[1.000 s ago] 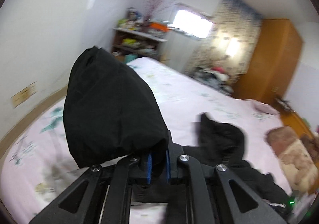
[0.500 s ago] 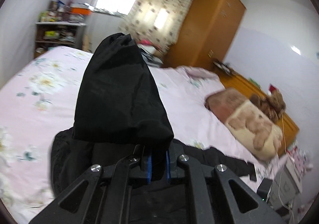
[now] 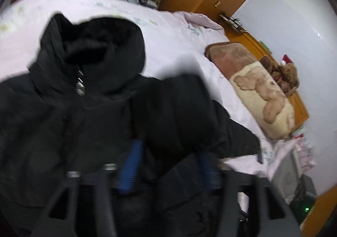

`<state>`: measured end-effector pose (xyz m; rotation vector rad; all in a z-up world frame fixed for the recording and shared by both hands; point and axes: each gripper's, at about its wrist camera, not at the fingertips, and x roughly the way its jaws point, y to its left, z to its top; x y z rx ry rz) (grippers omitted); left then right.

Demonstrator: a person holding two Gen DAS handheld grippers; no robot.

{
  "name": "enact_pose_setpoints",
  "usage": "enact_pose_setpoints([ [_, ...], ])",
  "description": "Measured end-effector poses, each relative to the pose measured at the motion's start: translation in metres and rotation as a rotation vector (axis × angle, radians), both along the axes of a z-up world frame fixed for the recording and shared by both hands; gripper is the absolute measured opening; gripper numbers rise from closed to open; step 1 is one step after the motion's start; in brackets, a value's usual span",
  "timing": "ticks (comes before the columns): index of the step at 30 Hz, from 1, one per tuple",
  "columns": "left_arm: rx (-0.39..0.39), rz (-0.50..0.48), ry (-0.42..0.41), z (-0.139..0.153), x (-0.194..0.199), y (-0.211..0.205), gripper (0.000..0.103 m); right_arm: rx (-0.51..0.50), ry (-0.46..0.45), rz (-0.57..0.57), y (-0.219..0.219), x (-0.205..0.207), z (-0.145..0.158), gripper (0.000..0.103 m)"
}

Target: Fold large clothes

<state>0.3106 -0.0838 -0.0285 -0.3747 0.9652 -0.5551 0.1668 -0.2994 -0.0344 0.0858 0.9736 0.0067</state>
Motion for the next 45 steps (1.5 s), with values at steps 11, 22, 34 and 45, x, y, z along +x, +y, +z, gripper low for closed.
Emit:
enact_pose_setpoints([
  [11,0.076,0.036,-0.162,0.044,-0.024,0.064,0.073,0.069,-0.052,-0.002,0.004,0.029,0.016,0.075],
  [22,0.265,0.386,0.026,-0.042,0.008,0.225,0.058,0.021,0.065,0.107,0.064,0.13,-0.045,0.073],
  [34,0.305,0.329,-0.118,-0.008,0.008,0.213,0.059,-0.07,-0.038,0.078,0.052,0.142,-0.015,0.073],
  [45,0.459,0.346,-0.073,-0.067,0.048,0.207,0.054,-0.003,0.068,0.137,0.064,0.211,-0.072,0.037],
])
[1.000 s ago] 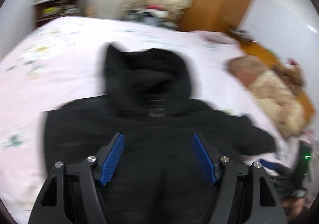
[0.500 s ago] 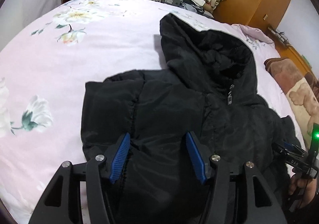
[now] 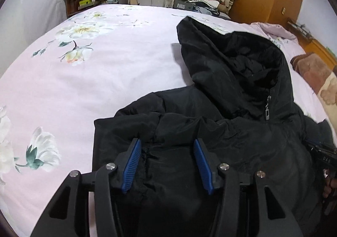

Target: Fold large clothes

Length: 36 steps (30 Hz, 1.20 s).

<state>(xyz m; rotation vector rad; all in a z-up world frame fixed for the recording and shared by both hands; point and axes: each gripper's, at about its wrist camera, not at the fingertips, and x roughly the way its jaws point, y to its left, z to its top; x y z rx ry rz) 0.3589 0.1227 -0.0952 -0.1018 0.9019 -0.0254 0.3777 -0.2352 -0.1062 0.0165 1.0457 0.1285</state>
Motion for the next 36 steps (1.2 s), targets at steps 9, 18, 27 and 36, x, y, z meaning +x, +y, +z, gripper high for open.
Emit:
enact_pose_setpoints([
  [9,-0.005,-0.046,-0.061,0.049,-0.036,-0.001,0.043,-0.022,-0.09,0.008,0.002,-0.033,0.046,0.037],
  [18,-0.024,-0.03,0.034,0.01,-0.066,0.001,0.043,-0.031,0.006,0.049,0.005,-0.062,0.008,0.037],
  [27,-0.013,-0.035,0.03,0.038,-0.079,-0.009,0.043,-0.028,-0.018,0.034,-0.004,-0.078,0.029,0.037],
  [36,-0.045,-0.111,-0.063,0.097,-0.157,-0.043,0.043,0.029,-0.121,-0.076,-0.04,-0.151,0.09,0.044],
])
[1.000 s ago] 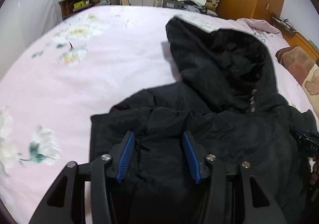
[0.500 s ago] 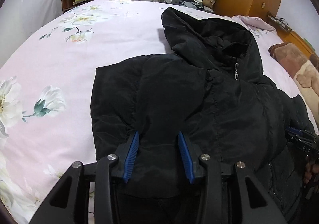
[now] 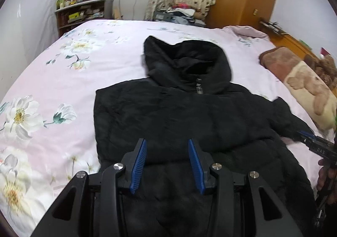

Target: Fold large clothes

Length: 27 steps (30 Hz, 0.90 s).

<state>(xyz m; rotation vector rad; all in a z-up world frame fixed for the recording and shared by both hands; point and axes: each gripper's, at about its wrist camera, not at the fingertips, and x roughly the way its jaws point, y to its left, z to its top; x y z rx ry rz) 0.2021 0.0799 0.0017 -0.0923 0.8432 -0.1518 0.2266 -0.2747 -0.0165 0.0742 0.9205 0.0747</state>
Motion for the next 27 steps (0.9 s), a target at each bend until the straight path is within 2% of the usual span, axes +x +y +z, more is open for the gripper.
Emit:
enact_pose_setpoints([
  [3,0.004,-0.031,-0.013,0.009,-0.018,-0.011,0.043,0.007,-0.033,-0.058,-0.02,-0.029,0.014,0.052],
  [11,-0.025,-0.068,-0.015,0.021,-0.04,-0.04,0.049,0.025,-0.05,-0.152,-0.057,-0.068,0.025,0.053],
  [20,-0.013,-0.103,-0.02,0.031,-0.049,-0.073,0.056,0.07,-0.057,-0.221,-0.096,-0.088,0.021,0.054],
  [24,0.005,-0.107,-0.033,0.031,-0.042,-0.081,0.058,0.089,-0.057,-0.27,-0.121,-0.085,0.016,0.062],
  [27,0.013,-0.099,-0.028,0.028,-0.032,-0.084,0.058,0.091,-0.043,-0.307,-0.143,-0.076,0.006,0.063],
])
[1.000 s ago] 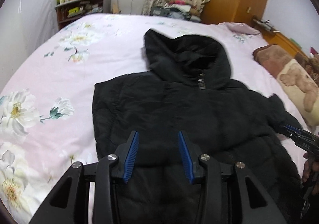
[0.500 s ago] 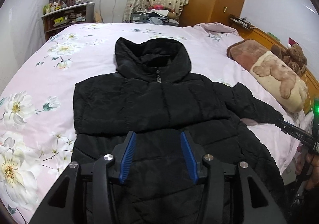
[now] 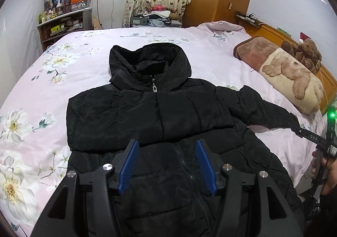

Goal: Fold large clothes
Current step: 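Grasp the other sleeve cuff with the right tool and lift it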

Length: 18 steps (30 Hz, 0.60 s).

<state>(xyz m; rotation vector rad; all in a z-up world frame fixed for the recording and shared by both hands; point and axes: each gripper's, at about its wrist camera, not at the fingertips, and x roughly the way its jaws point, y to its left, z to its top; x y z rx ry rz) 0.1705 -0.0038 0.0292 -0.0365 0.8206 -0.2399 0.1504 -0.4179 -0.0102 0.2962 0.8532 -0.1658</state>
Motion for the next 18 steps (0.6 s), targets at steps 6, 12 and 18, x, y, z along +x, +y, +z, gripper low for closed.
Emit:
enact_pose_setpoints([
  [6,0.024,0.015,-0.006,-0.01,0.028,-0.004,0.059,0.021,0.033,-0.081,-0.042,0.021,-0.024,0.063],
  [12,0.038,0.03,0.004,-0.023,0.056,-0.007,0.059,0.094,0.068,-0.186,-0.088,0.038,-0.057,0.063],
  [18,0.059,0.032,0.038,-0.04,0.076,-0.01,0.059,0.165,0.104,-0.254,-0.121,0.052,-0.088,0.063],
])
